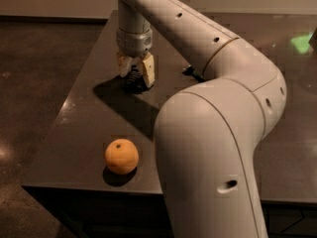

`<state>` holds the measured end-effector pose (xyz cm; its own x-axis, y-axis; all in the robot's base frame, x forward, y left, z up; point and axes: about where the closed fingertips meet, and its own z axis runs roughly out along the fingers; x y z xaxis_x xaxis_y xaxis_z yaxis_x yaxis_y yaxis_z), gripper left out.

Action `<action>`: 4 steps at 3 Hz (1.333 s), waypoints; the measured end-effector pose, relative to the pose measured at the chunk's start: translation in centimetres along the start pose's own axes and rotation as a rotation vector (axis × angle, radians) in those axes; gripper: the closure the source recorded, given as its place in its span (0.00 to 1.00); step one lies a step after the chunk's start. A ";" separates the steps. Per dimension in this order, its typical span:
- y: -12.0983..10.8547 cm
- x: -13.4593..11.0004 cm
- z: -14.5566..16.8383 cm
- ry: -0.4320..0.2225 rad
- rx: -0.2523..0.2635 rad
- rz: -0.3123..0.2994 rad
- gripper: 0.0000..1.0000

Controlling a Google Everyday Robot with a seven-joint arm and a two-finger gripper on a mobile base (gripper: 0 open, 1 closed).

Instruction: Move rxbar chocolate near orange

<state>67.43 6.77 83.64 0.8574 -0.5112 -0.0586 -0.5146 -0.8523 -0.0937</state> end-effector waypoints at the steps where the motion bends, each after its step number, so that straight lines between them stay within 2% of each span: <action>1: 0.3 -0.4 -0.6 0.021 -0.017 -0.003 0.74; 2: 0.8 -1.1 -1.4 0.043 -0.032 -0.004 0.97; 4: 3.7 -4.0 -3.8 0.067 -0.059 0.024 1.00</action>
Offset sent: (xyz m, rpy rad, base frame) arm -0.0647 -0.0337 0.0393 -0.1814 0.0590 0.0066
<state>62.05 5.23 87.26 0.8442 -0.5360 0.0066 -0.5355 -0.8439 -0.0344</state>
